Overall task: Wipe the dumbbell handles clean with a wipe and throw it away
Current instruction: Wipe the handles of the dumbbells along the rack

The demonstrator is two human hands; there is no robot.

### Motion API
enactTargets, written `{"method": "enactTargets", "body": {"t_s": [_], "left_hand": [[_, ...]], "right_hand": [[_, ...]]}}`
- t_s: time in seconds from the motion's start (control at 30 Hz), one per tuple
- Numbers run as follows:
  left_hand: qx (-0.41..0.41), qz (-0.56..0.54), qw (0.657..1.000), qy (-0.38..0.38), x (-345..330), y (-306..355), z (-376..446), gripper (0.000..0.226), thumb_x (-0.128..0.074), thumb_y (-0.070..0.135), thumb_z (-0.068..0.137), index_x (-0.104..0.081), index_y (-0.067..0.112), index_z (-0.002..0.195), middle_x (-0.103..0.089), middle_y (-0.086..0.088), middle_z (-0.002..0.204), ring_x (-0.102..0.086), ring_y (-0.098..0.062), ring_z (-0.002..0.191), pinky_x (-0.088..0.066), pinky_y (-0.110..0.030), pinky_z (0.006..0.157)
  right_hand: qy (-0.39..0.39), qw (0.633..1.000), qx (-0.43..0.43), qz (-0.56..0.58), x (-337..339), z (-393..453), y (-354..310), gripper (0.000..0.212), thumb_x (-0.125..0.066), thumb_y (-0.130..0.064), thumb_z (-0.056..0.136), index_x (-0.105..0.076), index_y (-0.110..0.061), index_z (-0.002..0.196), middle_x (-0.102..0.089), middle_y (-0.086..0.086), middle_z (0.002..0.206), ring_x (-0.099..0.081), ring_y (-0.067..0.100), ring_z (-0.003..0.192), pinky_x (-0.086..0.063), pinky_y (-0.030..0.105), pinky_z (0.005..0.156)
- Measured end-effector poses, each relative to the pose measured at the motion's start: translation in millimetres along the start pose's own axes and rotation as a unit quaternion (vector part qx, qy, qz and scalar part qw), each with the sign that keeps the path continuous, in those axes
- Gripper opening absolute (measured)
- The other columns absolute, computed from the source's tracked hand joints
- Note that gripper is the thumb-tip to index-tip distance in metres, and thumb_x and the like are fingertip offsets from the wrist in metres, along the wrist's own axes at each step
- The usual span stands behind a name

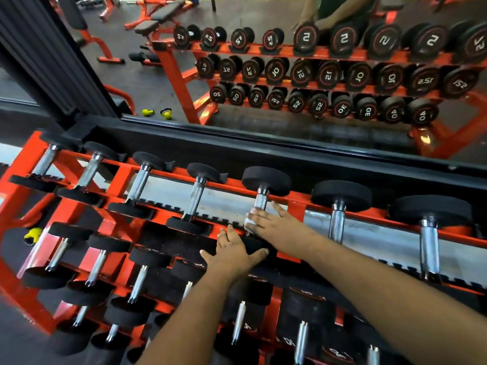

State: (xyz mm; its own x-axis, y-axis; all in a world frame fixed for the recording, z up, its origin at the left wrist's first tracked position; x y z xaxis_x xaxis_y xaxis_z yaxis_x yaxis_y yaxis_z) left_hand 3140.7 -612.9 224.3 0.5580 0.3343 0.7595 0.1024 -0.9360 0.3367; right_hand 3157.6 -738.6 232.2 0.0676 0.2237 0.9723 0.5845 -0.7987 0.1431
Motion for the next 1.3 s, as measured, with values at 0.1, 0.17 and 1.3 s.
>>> {"method": "enactTargets", "body": {"t_s": [0.1, 0.17, 1.3], "left_hand": [[-0.005, -0.007, 1.0, 0.004, -2, 0, 2, 0.124, -0.052, 0.082, 0.082, 0.012, 0.01, 0.16, 0.006, -0.011, 0.17, -0.007, -0.03, 0.157, 0.002, -0.071, 0.118], [-0.009, -0.013, 1.0, 0.005, -3, 0, 1, 0.125, -0.052, 0.082, 0.082, 0.013, 0.01, 0.16, 0.007, -0.012, 0.17, -0.004, -0.03, 0.157, 0.003, -0.071, 0.118], [-0.043, -0.043, 0.998, 0.026, -3, 2, -6, 0.123, -0.051, 0.082, 0.084, 0.014, 0.011, 0.16, 0.008, -0.016, 0.169, 0.005, -0.031, 0.157, 0.003, -0.071, 0.117]], "right_hand": [[0.006, 0.998, 0.06, -0.023, 7, -9, 8, 0.067, -0.04, -0.011, 0.097, -0.02, -0.025, 0.16, -0.015, -0.001, 0.168, -0.009, 0.019, 0.155, -0.014, 0.061, 0.121], [0.025, 0.997, -0.002, -0.067, 8, -3, 29, 0.069, -0.033, -0.011, 0.095, -0.017, -0.023, 0.16, -0.012, 0.003, 0.168, -0.01, 0.023, 0.155, -0.016, 0.057, 0.121], [0.124, 0.975, -0.101, 0.155, 30, -63, 24, 0.042, -0.048, -0.014, 0.096, -0.066, -0.024, 0.133, -0.06, 0.002, 0.142, -0.053, 0.021, 0.134, -0.048, 0.04, 0.107]]}}
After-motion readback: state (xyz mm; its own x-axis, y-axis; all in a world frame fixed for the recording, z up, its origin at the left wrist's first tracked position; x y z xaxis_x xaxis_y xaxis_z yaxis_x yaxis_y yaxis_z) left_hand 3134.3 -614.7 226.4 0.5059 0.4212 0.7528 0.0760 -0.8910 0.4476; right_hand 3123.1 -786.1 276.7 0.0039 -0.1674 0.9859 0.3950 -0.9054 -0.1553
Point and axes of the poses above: each hand's wrist, its own z-axis towards the middle knuckle, its own x-axis out of the back of the hand, y = z × x, the point moved 8 cm from there along z, towards the middle knuckle
